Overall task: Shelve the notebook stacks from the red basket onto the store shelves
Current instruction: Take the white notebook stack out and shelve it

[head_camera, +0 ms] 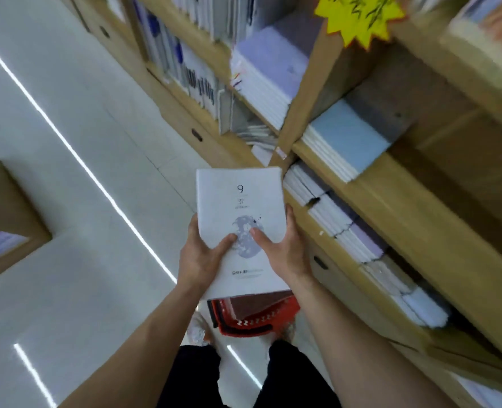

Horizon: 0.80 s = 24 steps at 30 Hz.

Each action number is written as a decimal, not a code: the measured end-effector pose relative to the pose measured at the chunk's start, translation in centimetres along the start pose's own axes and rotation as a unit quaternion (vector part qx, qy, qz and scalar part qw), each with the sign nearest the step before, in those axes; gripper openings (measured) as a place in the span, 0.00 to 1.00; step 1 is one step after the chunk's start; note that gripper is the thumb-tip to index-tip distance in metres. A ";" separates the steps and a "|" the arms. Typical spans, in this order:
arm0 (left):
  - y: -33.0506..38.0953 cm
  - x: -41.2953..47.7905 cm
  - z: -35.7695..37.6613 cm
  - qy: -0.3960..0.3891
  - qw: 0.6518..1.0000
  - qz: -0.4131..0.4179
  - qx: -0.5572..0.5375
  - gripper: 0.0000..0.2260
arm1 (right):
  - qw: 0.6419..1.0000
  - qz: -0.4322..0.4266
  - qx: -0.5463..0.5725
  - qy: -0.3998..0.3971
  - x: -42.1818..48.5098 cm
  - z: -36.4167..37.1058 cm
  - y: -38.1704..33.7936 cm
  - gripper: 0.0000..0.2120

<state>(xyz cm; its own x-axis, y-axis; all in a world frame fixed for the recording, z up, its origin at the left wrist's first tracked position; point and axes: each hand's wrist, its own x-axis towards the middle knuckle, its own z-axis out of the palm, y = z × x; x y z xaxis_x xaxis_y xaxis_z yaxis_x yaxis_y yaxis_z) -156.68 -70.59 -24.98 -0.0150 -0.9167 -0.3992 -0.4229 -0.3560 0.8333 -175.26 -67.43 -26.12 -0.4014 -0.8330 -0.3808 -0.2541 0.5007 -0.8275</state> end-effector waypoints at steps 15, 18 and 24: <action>16.6 0.0 7.6 -0.171 0.976 0.101 0.091 0.33 | 0.974 0.047 0.039 0.219 -2.4 -14.7 -4.2 0.44; 17.8 1.7 10.1 -0.177 0.974 0.108 0.096 0.34 | 0.972 0.036 0.062 0.225 -0.5 -16.1 -3.7 0.37; 20.1 5.7 13.0 -0.190 0.967 0.130 0.107 0.32 | 0.967 0.055 0.074 0.238 4.3 -17.2 -3.4 0.44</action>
<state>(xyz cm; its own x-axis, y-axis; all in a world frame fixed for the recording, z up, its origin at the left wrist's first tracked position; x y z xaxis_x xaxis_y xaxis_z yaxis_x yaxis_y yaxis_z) -177.03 -80.57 -15.49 -0.4609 -0.8230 -0.3319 -0.5372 -0.0390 0.8426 -191.29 -68.62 -17.87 -0.7872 -0.5567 -0.2652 -0.0727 0.5109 -0.8566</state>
